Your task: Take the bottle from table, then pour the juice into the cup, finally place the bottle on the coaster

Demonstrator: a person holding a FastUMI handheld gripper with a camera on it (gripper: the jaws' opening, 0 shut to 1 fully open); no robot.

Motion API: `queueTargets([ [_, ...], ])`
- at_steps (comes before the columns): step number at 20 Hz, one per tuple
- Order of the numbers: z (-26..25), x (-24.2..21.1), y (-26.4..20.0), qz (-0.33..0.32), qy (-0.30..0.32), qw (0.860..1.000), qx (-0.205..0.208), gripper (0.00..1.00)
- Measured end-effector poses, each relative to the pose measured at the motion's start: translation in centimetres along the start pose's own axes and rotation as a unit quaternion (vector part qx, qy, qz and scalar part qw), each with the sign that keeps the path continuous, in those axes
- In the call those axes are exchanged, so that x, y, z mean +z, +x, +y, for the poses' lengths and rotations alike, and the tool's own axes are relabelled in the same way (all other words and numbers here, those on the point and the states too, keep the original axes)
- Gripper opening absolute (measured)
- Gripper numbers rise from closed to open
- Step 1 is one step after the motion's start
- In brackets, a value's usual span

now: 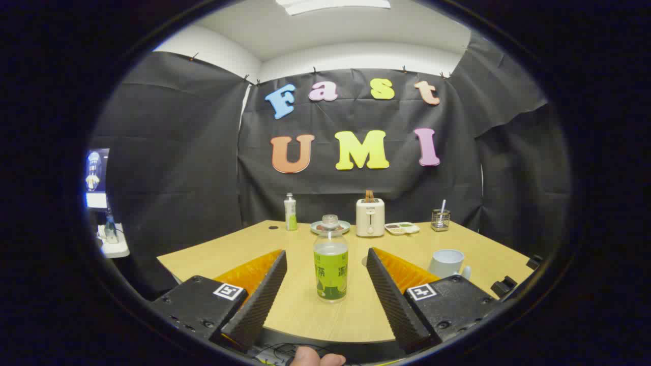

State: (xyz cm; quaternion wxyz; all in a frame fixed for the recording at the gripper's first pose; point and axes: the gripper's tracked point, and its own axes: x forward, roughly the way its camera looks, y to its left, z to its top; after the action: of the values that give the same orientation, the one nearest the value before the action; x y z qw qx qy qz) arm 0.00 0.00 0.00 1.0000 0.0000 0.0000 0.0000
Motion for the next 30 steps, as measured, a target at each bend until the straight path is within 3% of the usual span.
queueTargets([
  [23, 0.5, -0.3, 1.0, -0.002, 0.008, 1.000, -0.003, 1.00],
  [30, -0.2, -1.3, 2.5, 0.006, 0.018, 1.000, -0.020, 1.00],
])
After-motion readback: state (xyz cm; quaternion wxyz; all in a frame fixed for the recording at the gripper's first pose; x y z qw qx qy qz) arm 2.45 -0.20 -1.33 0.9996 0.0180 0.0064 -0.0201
